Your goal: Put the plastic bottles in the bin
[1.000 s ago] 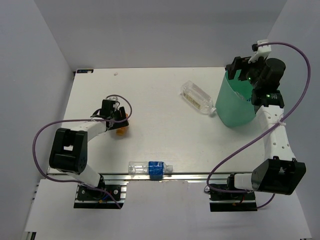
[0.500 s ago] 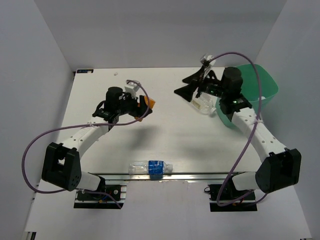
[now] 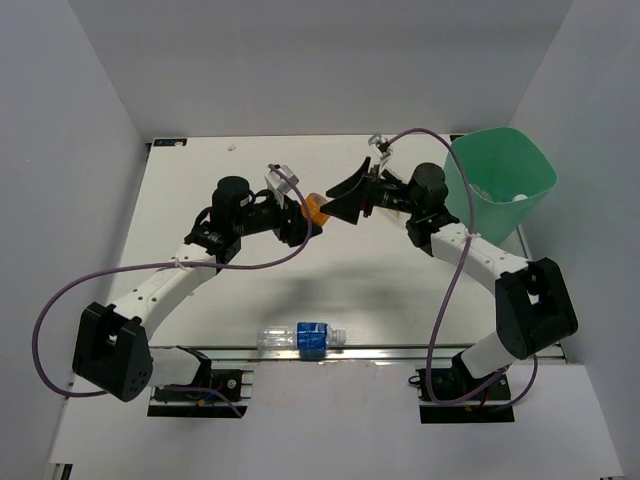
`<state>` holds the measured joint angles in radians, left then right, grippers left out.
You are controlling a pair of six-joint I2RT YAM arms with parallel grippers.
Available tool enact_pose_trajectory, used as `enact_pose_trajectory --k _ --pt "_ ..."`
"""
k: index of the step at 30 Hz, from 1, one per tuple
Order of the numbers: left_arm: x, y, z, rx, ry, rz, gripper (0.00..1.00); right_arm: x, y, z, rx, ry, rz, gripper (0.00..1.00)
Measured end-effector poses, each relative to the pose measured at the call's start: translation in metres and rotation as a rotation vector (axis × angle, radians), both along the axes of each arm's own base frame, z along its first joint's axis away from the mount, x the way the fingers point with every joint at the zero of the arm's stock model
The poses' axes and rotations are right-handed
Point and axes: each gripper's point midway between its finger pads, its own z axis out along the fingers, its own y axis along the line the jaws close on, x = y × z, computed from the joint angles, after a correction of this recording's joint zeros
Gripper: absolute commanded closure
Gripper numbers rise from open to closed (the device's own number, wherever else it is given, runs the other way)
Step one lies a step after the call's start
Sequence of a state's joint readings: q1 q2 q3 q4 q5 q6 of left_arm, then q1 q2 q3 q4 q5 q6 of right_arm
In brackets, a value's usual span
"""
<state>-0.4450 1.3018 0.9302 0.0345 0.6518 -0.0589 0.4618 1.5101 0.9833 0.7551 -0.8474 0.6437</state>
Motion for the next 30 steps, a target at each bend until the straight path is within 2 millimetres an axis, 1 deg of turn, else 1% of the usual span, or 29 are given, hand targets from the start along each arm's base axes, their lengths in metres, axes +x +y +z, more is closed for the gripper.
enact_pose_trajectory --k 2,4,5,9,11,12,13,15,16,17,18,19,22,24,26,28,30 --pt "-0.002 -0.002 0.003 -0.004 -0.013 -0.011 0.71 -0.005 0.008 0.0 0.005 -0.002 0.023 0.11" --pt "-0.003 -0.003 0.001 0.001 -0.009 -0.013 0.72 -0.006 0.014 -0.003 0.003 0.004 0.036 0.11" --pt "-0.003 -0.003 0.001 0.004 -0.007 -0.01 0.71 -0.005 0.02 -0.007 -0.007 0.016 0.046 0.11" --pt "0.0 -0.001 -0.001 0.009 -0.003 0.012 0.72 -0.004 0.03 -0.021 -0.04 0.043 0.057 0.18" --pt "0.001 0.0 -0.002 0.013 0.002 0.026 0.72 -0.004 0.033 -0.027 -0.062 0.053 0.051 0.3" --pt "0.002 0.0 -0.002 0.014 0.005 0.031 0.72 -0.003 0.034 -0.029 -0.073 0.059 0.046 0.41" --pt "0.002 0.0 -0.002 0.013 0.008 0.029 0.72 -0.003 0.035 -0.029 -0.08 0.053 0.044 0.66" --pt "0.002 0.0 -0.002 0.013 0.01 0.03 0.58 -0.002 0.035 -0.03 -0.086 0.052 0.042 0.82" --pt "0.002 0.0 -0.003 0.014 0.011 0.029 0.53 -0.003 0.035 -0.03 -0.087 0.05 0.042 0.94" --pt "0.002 0.0 -0.003 0.014 0.011 0.03 0.46 -0.003 0.035 -0.03 -0.088 0.049 0.041 0.97" --pt "0.002 0.0 -0.003 0.014 0.01 0.03 0.04 -0.002 0.035 -0.029 -0.088 0.046 0.039 0.98" --pt "0.001 0.0 -0.002 0.014 0.007 0.024 0.02 -0.001 0.035 -0.029 -0.088 0.038 0.029 1.0" --pt "0.003 0.0 -0.002 0.018 0.013 0.043 0.02 0.005 0.032 -0.026 -0.091 0.019 -0.015 1.0" --pt "0.008 0.004 -0.005 0.038 0.021 0.087 0.02 0.011 0.024 -0.019 -0.092 0.001 -0.052 1.0" --pt "0.015 0.013 -0.01 0.067 0.031 0.154 0.02 0.022 0.008 -0.008 -0.09 -0.026 -0.118 1.0" --pt "0.021 0.022 -0.013 0.092 0.038 0.226 0.02 0.039 -0.02 0.007 -0.093 -0.054 -0.218 1.0" --pt "0.027 0.036 -0.01 0.105 0.032 0.315 0.02 0.062 -0.059 0.025 -0.097 -0.086 -0.355 1.0"
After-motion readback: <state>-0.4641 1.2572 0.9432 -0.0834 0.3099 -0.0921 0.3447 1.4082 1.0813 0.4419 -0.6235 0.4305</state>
